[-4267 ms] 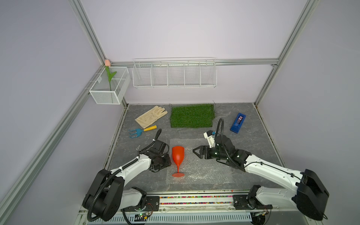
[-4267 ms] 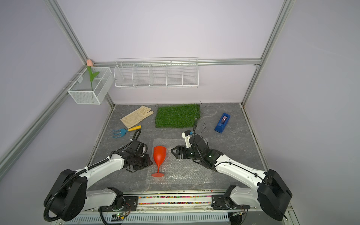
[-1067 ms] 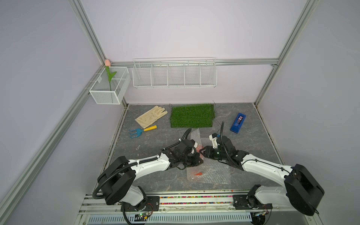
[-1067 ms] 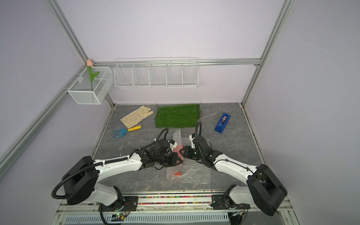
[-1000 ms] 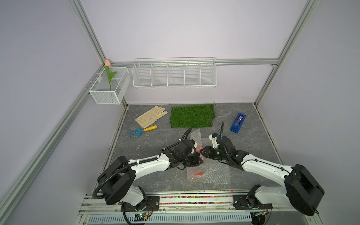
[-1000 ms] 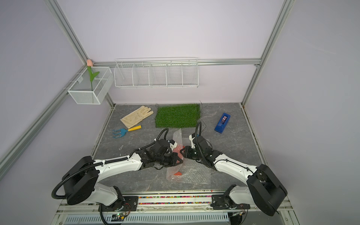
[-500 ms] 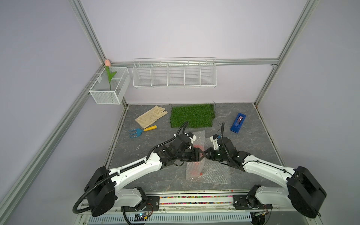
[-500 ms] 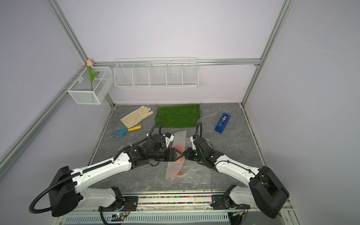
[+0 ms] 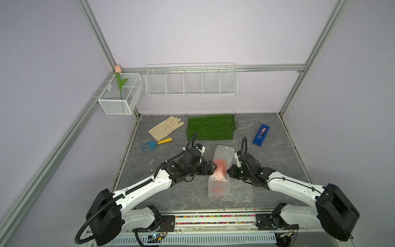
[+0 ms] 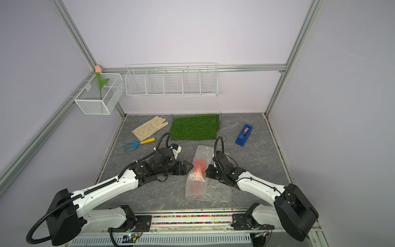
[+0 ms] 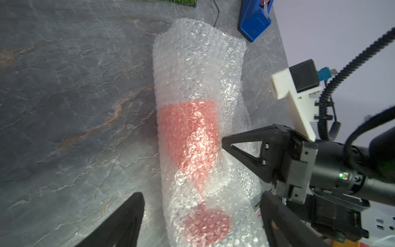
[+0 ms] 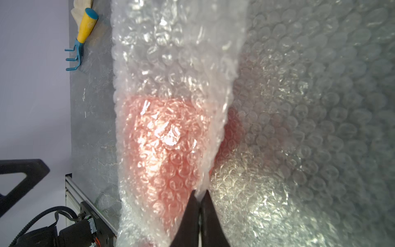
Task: Wrap wine glasses in bubble wrap
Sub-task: Wrap the wine glass in bubble wrap.
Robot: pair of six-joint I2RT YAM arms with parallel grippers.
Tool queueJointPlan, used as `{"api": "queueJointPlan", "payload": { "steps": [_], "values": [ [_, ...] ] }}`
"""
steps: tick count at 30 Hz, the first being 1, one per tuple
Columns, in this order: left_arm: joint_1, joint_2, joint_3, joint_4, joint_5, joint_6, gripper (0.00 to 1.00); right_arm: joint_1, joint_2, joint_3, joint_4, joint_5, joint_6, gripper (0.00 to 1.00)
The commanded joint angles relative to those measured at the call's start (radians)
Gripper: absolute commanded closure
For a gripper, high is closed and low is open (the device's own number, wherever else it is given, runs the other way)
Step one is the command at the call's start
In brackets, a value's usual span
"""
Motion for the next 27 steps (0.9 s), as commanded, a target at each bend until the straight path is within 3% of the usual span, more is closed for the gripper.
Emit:
{"api": "queueJointPlan", "payload": {
  "steps": [1,9,17,27],
  "values": [
    [0.032,0.023,-0.027,0.052,0.023,0.033,0.13,-0.004,0.031,-0.005,0.003,0.029,-0.002,0.93],
    [0.077,0.117,-0.026,0.082,0.124,0.046,0.0,0.003,0.103,0.007,0.061,0.03,0.016,0.93],
    [0.128,0.223,-0.039,0.21,0.249,0.015,0.0,0.018,0.181,0.038,0.104,0.024,0.017,0.93],
    [0.151,0.279,-0.062,0.288,0.253,-0.023,0.0,0.053,0.25,0.078,0.13,0.029,0.014,0.93]
  ]
}}
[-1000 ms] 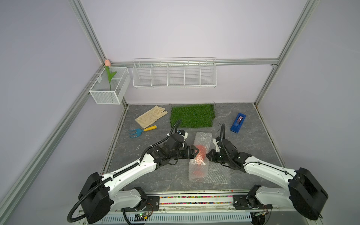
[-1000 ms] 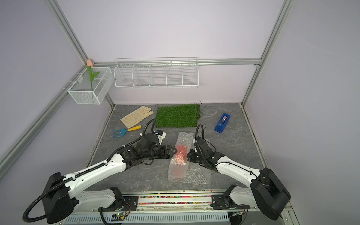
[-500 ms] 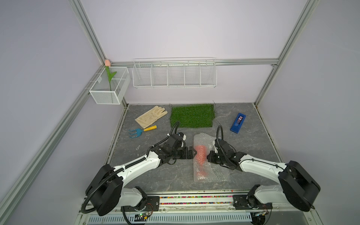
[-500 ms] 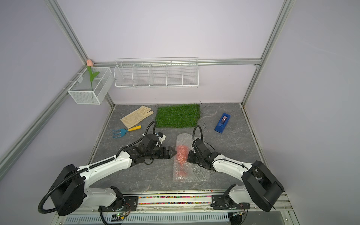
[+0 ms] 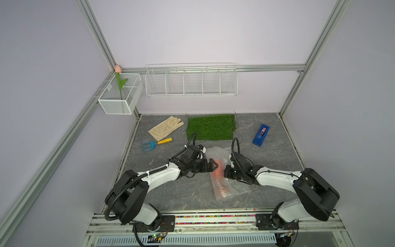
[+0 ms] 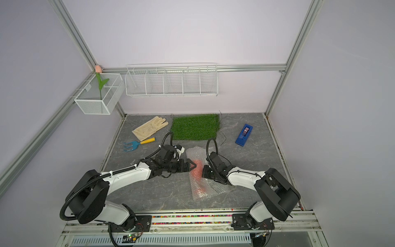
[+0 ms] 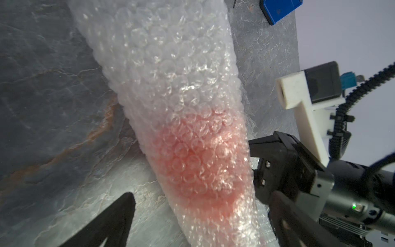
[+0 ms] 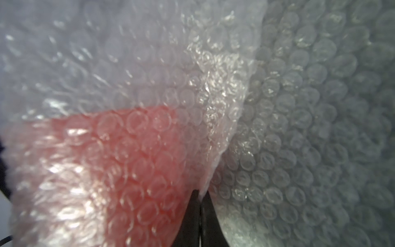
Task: Wrap wine glasses in bubble wrap
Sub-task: Wrap the wine glass in bubble wrap.
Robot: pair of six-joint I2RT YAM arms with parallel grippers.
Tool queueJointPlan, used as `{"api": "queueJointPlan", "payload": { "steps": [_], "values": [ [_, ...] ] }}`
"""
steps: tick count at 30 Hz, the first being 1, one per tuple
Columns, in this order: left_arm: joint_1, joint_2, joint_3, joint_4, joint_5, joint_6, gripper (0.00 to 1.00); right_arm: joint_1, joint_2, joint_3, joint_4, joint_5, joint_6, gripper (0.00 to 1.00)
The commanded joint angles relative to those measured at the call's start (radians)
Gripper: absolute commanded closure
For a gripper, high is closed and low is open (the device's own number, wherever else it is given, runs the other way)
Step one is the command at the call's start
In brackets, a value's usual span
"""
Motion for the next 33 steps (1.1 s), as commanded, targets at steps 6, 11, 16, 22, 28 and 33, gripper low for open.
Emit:
{"api": "queueJointPlan", "payload": {
  "steps": [6,11,16,22,28,33],
  "values": [
    [0.029,0.047,-0.023,0.067,0.014,-0.037,0.0,0.028,0.019,0.044,0.003,0.019,0.001,0.76],
    [0.035,0.078,-0.021,0.088,0.022,-0.065,0.0,0.037,0.026,0.06,-0.013,0.021,-0.005,0.69],
    [0.036,0.104,-0.011,0.076,0.012,-0.078,0.0,0.047,0.05,0.068,-0.012,0.024,-0.004,0.68],
    [0.036,0.134,0.037,-0.004,-0.011,-0.076,0.02,0.057,0.084,0.083,-0.01,0.029,0.005,0.68],
    [0.036,0.134,0.115,-0.176,-0.061,-0.04,0.09,0.073,0.116,0.093,0.006,0.026,0.022,0.68],
    [0.035,0.14,0.185,-0.316,-0.076,0.016,0.14,0.081,0.125,0.1,0.007,0.028,0.027,0.68]
  ]
}}
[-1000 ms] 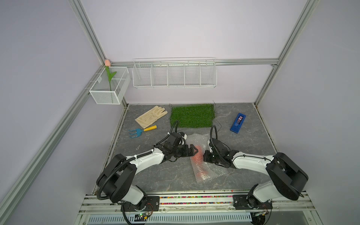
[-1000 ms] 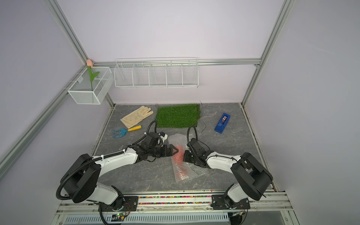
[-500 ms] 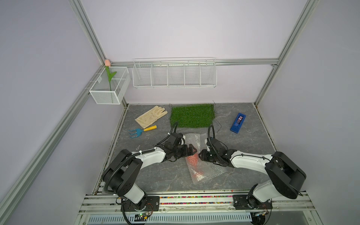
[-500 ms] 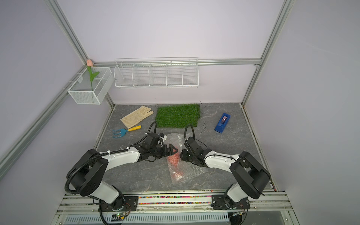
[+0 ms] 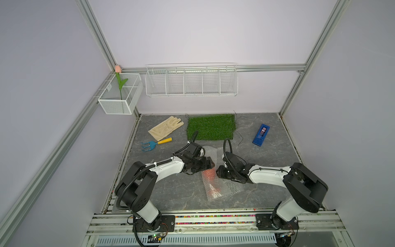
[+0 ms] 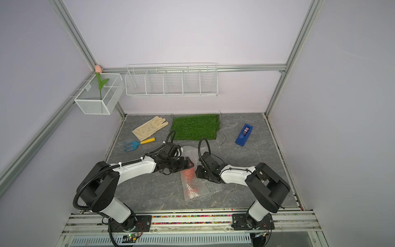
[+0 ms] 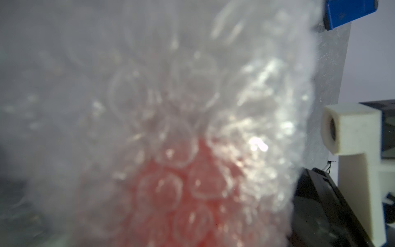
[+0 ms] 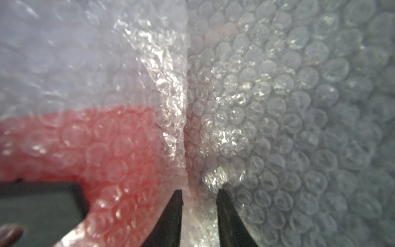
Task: Wrap wine glasses in bubble wrap
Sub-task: Wrap the wine glass in bubble wrap.
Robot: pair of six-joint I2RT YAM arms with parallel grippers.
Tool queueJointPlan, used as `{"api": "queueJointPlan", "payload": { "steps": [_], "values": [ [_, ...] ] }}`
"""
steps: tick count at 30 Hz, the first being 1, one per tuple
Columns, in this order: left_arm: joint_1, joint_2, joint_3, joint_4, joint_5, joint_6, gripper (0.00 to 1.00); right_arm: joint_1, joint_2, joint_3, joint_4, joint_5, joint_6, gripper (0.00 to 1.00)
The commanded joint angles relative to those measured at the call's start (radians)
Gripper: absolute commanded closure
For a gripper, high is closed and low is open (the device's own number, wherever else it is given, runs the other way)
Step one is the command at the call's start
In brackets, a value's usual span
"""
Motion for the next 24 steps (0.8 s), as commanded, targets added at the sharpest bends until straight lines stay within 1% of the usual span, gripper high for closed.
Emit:
{"api": "queueJointPlan", "payload": {
  "steps": [1,5,9,12,16,20,24],
  "values": [
    [0.004,0.014,0.055,-0.135,-0.035,0.053,0.14,0.008,0.011,0.012,-0.005,0.009,0.019,0.68],
    [0.004,0.021,0.081,-0.201,-0.063,0.093,0.14,0.008,-0.002,0.009,-0.02,0.015,0.013,0.68],
    [0.004,0.06,0.113,-0.258,-0.072,0.132,0.16,0.008,-0.033,0.006,-0.045,0.023,0.003,0.68],
    [0.004,0.081,0.129,-0.281,-0.078,0.152,0.17,0.009,-0.073,-0.005,-0.062,0.028,-0.005,0.68],
    [0.004,0.092,0.15,-0.303,-0.088,0.164,0.17,0.015,-0.139,-0.033,-0.053,-0.001,-0.01,0.68],
    [0.004,0.101,0.173,-0.323,-0.095,0.171,0.19,0.055,-0.186,-0.039,-0.06,-0.017,-0.003,0.68],
    [0.005,0.117,0.195,-0.333,-0.09,0.175,0.2,0.115,-0.186,-0.057,-0.046,-0.013,0.044,0.68]
  ]
}}
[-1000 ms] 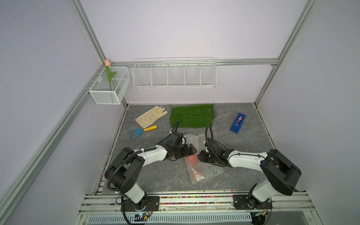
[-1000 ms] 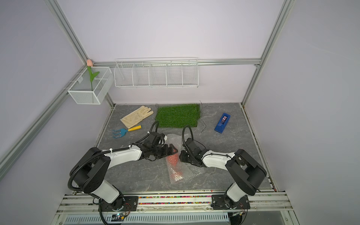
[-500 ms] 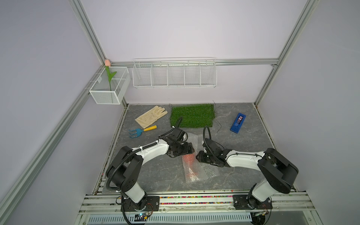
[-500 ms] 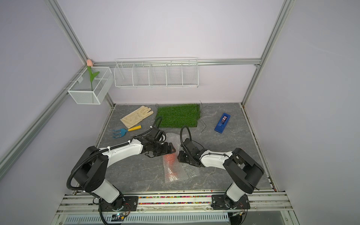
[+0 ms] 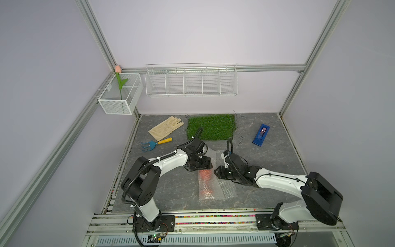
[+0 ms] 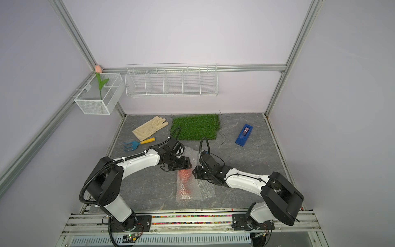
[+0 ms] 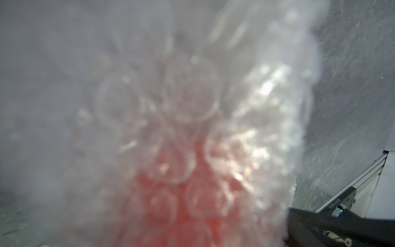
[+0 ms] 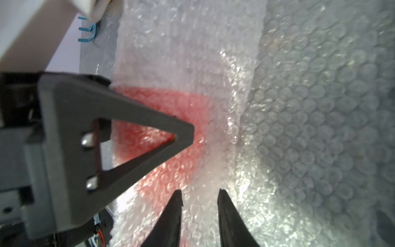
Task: Wrap wine glasses in bubble wrap
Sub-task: Wrap the wine glass in bubble wrap.
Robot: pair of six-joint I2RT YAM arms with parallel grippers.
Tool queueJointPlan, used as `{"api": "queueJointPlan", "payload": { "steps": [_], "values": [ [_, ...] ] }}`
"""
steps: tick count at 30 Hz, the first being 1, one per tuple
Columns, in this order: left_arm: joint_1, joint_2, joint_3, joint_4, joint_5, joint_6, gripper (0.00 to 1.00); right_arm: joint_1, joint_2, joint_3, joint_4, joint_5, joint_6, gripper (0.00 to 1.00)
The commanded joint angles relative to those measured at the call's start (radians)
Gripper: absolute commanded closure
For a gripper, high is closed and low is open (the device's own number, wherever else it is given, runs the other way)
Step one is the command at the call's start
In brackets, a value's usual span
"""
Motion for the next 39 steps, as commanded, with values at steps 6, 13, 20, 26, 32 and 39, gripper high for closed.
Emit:
{"api": "queueJointPlan", "payload": {
  "steps": [6,13,20,26,32,39],
  "values": [
    [0.006,0.033,0.028,-0.047,-0.018,0.024,0.2,0.106,0.022,-0.073,0.014,0.052,0.119,0.71],
    [0.008,0.033,0.03,-0.051,-0.021,0.026,0.2,0.169,0.032,-0.102,0.019,0.102,0.187,0.74],
    [0.009,0.038,0.035,-0.052,-0.017,0.026,0.2,0.238,0.059,-0.122,0.062,0.136,0.236,0.75],
    [0.009,0.037,0.037,-0.053,-0.01,0.025,0.2,0.262,0.114,-0.102,0.137,0.126,0.241,0.76],
    [0.009,0.01,0.045,-0.09,-0.014,0.033,0.09,0.264,0.111,-0.105,0.138,0.149,0.238,0.76],
    [0.009,-0.036,0.06,-0.172,-0.05,0.054,0.01,0.264,0.146,-0.111,0.186,0.136,0.247,0.76]
  ]
}}
